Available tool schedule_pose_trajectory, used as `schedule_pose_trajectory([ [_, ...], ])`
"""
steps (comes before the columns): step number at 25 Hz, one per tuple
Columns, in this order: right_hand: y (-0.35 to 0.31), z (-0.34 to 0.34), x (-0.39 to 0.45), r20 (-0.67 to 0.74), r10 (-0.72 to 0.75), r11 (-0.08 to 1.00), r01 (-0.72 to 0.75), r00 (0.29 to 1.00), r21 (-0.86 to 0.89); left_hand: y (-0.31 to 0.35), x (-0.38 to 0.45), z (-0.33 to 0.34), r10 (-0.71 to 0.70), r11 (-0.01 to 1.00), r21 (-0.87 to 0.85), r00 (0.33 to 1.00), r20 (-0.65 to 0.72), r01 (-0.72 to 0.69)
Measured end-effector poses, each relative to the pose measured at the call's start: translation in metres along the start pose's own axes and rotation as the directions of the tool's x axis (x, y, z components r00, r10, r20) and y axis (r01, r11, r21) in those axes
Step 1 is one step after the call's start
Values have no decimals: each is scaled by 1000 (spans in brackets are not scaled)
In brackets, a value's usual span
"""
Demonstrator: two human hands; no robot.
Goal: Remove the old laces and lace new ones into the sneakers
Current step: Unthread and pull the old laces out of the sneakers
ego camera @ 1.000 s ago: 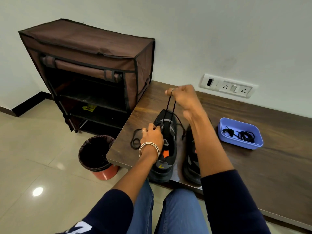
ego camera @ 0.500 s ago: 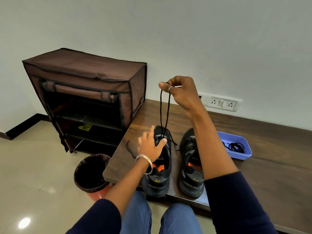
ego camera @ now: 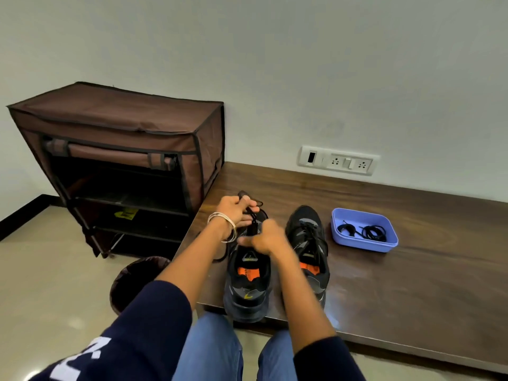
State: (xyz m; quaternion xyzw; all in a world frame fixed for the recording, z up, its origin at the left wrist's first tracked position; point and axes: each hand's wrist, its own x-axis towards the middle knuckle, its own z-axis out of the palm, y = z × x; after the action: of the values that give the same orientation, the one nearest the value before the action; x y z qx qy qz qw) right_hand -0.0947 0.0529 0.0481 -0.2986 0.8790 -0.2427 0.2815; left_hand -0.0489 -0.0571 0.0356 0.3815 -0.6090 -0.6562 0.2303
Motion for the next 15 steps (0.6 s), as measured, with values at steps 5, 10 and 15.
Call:
schedule_pose_trajectory([
  [5,3,54,7,-158,-18,991,-3,987,-133,20,-3,-2,-27,999,-32,1000,-8,27],
  [10,6,61,10,-145,-33,966,-5,989,-258,101,-6,-12,33,909,-412,995,-99,-71],
  [15,6,63,10,-142,-40,953,-5,989,-303,202,-38,-27,259,577,-781,961,-101,-238],
])
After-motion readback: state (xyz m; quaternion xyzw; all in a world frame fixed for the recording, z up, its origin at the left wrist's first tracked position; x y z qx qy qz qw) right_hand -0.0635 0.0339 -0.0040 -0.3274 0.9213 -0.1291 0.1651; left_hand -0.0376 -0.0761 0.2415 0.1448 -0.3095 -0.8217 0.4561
